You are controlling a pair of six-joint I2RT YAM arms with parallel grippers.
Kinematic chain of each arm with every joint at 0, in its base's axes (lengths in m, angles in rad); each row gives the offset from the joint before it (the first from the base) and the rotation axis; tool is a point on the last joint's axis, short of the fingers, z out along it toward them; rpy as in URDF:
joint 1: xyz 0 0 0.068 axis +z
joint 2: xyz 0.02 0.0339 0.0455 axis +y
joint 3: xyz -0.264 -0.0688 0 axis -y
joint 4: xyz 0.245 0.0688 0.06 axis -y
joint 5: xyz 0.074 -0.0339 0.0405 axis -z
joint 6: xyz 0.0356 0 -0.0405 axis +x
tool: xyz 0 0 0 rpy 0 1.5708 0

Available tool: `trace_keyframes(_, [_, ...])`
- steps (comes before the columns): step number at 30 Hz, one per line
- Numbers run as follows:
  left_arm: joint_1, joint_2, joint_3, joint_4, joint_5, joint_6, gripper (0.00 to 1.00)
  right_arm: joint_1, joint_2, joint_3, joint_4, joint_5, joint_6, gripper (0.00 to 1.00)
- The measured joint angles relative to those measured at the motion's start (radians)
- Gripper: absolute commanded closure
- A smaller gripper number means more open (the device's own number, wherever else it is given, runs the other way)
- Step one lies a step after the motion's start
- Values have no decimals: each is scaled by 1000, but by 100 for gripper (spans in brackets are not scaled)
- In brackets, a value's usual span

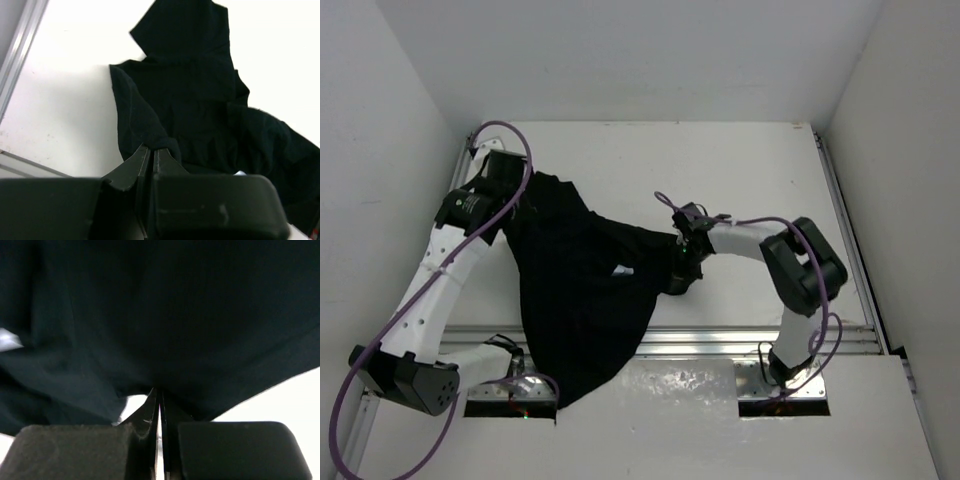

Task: Fold and stack the t-shirts
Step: Move the tshirt to the center of the board

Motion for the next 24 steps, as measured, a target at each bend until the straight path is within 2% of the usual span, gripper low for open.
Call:
trace_keyframes(7, [5,81,112,-85,-96,-60,100,-134,229,322,-174,-3,-25,100])
trace_keyframes(9, [19,92,119,-110,-127,-77,100,-156,226,313,-172,-16,-10,100])
trace_keyframes(12, [75,103,121,-114,-138,-67,100,-174,94,107,-55,-18,67,100])
trace_keyframes(15, [123,173,170,-98,-109,-26,100,-191,-76,-129,-13,-21,153,100])
trace_keyframes(18, [129,326,291,-66,-87,-4,100,-202,-154,-221,-7,-25,221,100])
trace_keyframes(22, [130,560,473,-40,-54,15,100,-203,-271,-369,96,-41,334,100])
trace_keyframes(24, [130,731,685,-71,-24,31,100,-183,-322,-439,152,-72,401,100])
